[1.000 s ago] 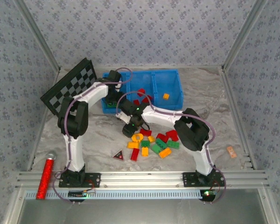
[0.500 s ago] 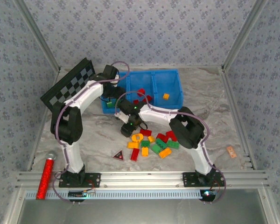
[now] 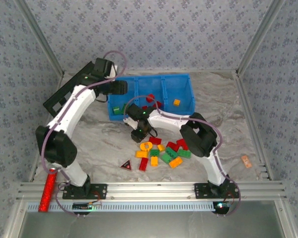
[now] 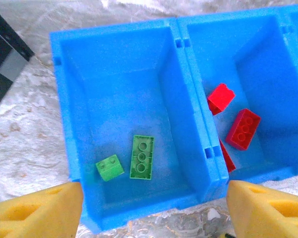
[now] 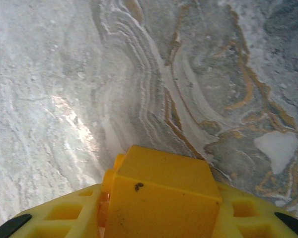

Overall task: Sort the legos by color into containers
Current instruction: Pick up the lego from the center of the table, then place the lego in the container.

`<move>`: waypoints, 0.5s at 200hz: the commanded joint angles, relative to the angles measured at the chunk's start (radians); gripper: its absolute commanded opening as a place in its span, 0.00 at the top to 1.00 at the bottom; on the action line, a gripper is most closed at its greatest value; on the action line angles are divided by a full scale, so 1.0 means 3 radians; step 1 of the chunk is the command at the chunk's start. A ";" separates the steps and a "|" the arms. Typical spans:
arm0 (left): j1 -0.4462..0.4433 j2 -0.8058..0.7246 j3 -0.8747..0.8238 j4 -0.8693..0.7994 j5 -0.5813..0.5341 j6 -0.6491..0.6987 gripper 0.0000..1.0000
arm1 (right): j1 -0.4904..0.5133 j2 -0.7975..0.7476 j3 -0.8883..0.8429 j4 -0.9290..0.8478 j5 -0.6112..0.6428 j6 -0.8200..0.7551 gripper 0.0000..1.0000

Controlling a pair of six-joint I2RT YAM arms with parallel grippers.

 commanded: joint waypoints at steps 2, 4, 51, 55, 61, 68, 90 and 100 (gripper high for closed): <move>0.0048 -0.0432 -0.0094 -0.0107 -0.0252 0.0226 0.20 | -0.0184 -0.0296 0.0036 -0.0343 -0.0172 0.0026 0.65; 0.0053 -0.0468 -0.0127 -0.0091 -0.0278 0.0237 0.20 | -0.0205 -0.0315 0.0050 -0.0373 -0.0192 0.0021 0.65; 0.0238 -0.1142 -0.0736 0.0078 -0.0422 0.0283 0.15 | -0.0723 -0.0883 0.0293 -0.0756 -0.0338 0.0028 0.64; 0.0250 -0.1189 -0.0790 0.0076 -0.0423 0.0287 0.15 | -0.0774 -0.0918 0.0303 -0.0766 -0.0329 0.0022 0.64; 0.0263 -0.1247 -0.0865 0.0073 -0.0414 0.0291 0.15 | -0.0851 -0.0965 0.0296 -0.0749 -0.0286 -0.0027 0.63; 0.0269 -0.1312 -0.0950 0.0065 -0.0403 0.0297 0.15 | -0.0963 -0.0996 0.0290 -0.0711 -0.0221 -0.0065 0.62; 0.0216 -0.1442 -0.1197 0.0043 -0.0218 0.0471 0.09 | -0.1291 -0.0959 0.0363 -0.0616 -0.0010 -0.0192 0.61; 0.0108 -0.1497 -0.1289 0.0002 -0.0309 0.0577 0.07 | -0.1396 -0.0925 0.0390 -0.0545 0.0061 -0.0189 0.61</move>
